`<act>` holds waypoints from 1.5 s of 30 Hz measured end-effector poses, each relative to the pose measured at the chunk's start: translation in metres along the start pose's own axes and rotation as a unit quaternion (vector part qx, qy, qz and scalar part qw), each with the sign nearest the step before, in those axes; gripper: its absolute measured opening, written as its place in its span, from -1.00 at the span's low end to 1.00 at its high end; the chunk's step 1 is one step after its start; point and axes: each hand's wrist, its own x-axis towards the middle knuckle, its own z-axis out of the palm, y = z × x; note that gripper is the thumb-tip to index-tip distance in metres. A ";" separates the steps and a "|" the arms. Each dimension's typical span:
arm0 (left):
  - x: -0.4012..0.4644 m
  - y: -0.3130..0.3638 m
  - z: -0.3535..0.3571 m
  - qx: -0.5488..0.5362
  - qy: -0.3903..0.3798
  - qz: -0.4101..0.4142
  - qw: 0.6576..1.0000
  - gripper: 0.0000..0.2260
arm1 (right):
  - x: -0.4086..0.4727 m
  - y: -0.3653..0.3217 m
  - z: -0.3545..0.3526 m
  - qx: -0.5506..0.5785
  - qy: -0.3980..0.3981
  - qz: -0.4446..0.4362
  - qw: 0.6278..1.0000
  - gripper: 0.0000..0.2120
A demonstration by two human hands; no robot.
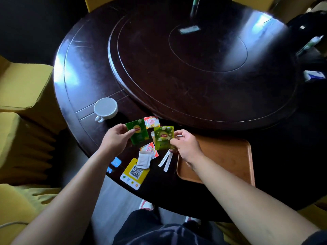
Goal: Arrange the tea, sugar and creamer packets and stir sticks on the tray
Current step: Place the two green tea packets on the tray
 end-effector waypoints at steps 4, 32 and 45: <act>0.000 0.015 0.033 -0.010 -0.062 -0.004 0.998 -0.96 | -0.005 0.012 -0.046 0.102 0.046 0.059 0.992 -0.88; -0.024 0.017 0.209 0.403 -0.171 0.426 0.791 -0.61 | 0.012 0.069 -0.164 -0.464 0.047 -0.126 0.876 -0.51; -0.012 -0.009 0.230 0.493 -0.200 0.377 0.758 -0.52 | 0.030 0.064 -0.153 -0.545 0.021 -0.161 0.823 -0.54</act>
